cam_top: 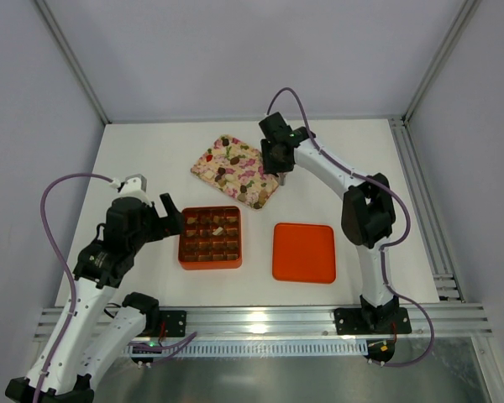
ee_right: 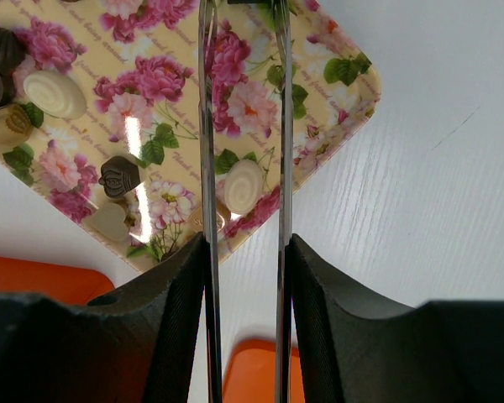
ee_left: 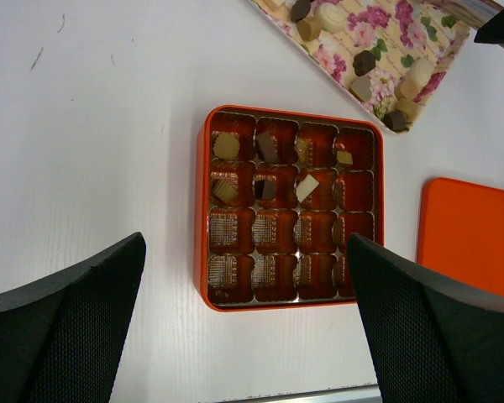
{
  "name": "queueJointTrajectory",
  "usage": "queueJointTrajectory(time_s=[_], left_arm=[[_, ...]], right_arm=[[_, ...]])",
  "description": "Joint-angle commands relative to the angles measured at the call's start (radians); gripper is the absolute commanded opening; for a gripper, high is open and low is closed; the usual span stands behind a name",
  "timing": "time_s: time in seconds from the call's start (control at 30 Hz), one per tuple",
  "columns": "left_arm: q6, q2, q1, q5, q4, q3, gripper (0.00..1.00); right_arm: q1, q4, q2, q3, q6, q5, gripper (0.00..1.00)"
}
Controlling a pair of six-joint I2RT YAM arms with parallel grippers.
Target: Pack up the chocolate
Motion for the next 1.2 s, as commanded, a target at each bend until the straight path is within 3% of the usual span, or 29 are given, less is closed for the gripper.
queueJointTrajectory(time_s=[0.0, 0.87, 1.17], left_arm=[[0.001, 0.003, -0.002, 0.009, 0.018, 0.012, 1.0], [0.001, 0.012, -0.002, 0.011, 0.018, 0.013, 1.0], [0.002, 0.01, -0.002, 0.009, 0.018, 0.012, 1.0]], right_arm=[[0.003, 0.021, -0.008, 0.029, 0.013, 0.044, 0.45], [0.004, -0.02, 0.105, 0.147, -0.065, 0.089, 0.44], [0.003, -0.029, 0.098, 0.145, -0.068, 0.104, 0.38]])
